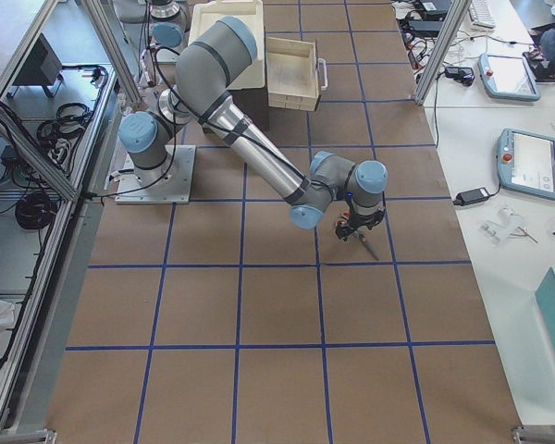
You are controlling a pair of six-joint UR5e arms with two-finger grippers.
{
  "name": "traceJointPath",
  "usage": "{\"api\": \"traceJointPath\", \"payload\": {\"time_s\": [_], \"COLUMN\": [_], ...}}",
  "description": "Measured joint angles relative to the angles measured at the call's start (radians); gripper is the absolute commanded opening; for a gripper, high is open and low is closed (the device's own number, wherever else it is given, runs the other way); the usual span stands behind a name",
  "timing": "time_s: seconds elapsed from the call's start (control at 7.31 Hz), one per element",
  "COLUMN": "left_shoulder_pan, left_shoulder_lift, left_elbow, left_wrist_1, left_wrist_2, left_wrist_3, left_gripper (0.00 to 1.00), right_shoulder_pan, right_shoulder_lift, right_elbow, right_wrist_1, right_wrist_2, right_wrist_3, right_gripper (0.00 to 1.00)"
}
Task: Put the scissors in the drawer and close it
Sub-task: 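Lower the right gripper and close it on the scissors blades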
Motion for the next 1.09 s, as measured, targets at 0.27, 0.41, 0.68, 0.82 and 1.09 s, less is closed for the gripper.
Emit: {"api": "traceJointPath", "payload": {"time_s": [0.27,0.41,0.68,0.82,1.09], "left_shoulder_pan": [0.000,0.000,0.000,0.000,0.000], "left_shoulder_lift": [0.001,0.001,0.001,0.001,0.001], "left_elbow": [0.000,0.000,-0.001,-0.001,-0.002], "left_wrist_1": [0.000,0.000,-0.001,-0.001,-0.001], "left_wrist_2": [0.001,0.001,0.000,0.000,0.001], "left_wrist_3": [0.001,0.001,0.000,0.000,0.001], "left_gripper": [1.00,1.00,1.00,1.00,1.00], "right_shoulder_pan": [0.000,0.000,0.004,0.005,0.009], "right_shoulder_lift": [0.002,0.002,0.003,0.003,-0.006], "right_elbow": [0.000,-0.001,-0.003,-0.008,-0.016], "right_wrist_1": [0.000,0.000,0.000,0.000,0.001], "right_wrist_2": [0.000,-0.001,-0.001,0.000,-0.003], "right_wrist_3": [0.001,0.001,0.000,-0.004,-0.014], "right_gripper": [0.44,0.31,0.00,0.00,0.00]}}
